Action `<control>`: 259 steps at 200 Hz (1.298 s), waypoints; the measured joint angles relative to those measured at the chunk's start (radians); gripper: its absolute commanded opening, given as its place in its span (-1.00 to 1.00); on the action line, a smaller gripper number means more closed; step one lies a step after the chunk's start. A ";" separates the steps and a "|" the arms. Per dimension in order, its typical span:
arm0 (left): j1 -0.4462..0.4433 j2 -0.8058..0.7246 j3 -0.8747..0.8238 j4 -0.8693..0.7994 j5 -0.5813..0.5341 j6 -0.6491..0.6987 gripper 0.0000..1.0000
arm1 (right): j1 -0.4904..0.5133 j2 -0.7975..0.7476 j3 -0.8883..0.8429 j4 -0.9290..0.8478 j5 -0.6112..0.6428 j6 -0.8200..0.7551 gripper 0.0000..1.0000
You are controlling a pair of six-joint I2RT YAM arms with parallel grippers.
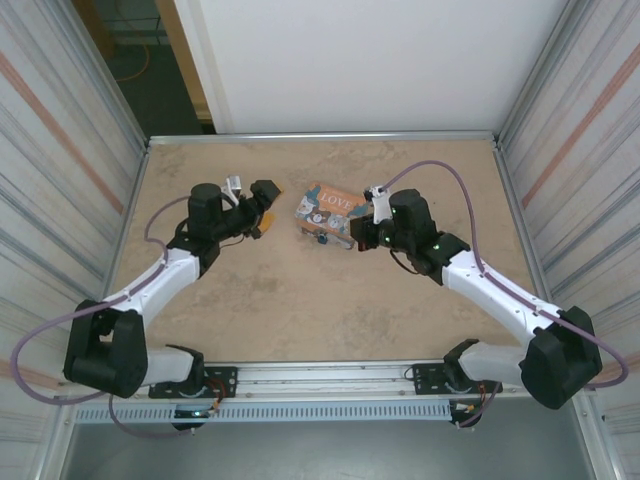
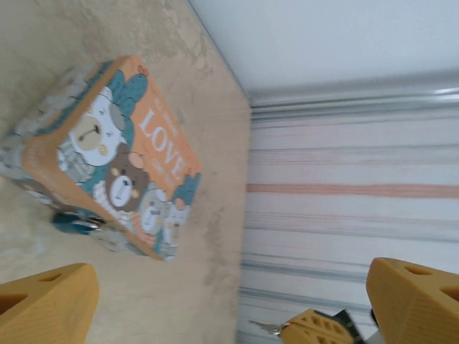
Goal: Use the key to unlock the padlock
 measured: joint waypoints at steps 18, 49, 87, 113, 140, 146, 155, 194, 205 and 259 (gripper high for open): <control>-0.019 0.008 -0.001 0.062 0.000 -0.126 0.91 | 0.010 0.000 0.000 0.077 0.000 0.000 -1.00; -0.073 0.043 -0.001 0.201 -0.001 -0.316 0.86 | 0.045 0.017 0.000 0.214 0.000 0.000 -1.00; -0.152 0.148 -0.001 0.380 -0.010 -0.514 0.77 | 0.093 0.067 0.000 0.323 0.001 0.000 -1.00; -0.211 0.193 0.000 0.458 -0.019 -0.605 0.73 | 0.112 0.087 0.000 0.375 0.003 0.000 -1.00; -0.247 0.204 0.000 0.503 -0.039 -0.656 0.66 | 0.119 0.099 0.000 0.409 0.008 0.000 -1.00; -0.250 0.204 0.000 0.511 -0.043 -0.665 0.64 | 0.119 0.100 0.000 0.415 0.008 0.000 -1.00; -0.255 0.204 0.000 0.521 -0.051 -0.675 0.61 | 0.119 0.101 0.000 0.423 0.009 0.000 -1.00; -0.254 0.204 0.000 0.540 -0.072 -0.697 0.45 | 0.120 0.114 0.000 0.446 0.009 0.001 -1.00; -0.255 0.204 0.000 0.539 -0.074 -0.700 0.39 | 0.120 0.120 0.000 0.446 0.009 0.001 -1.00; -0.255 0.203 0.000 0.539 -0.093 -0.703 0.16 | 0.120 0.135 0.000 0.447 0.009 0.002 -1.00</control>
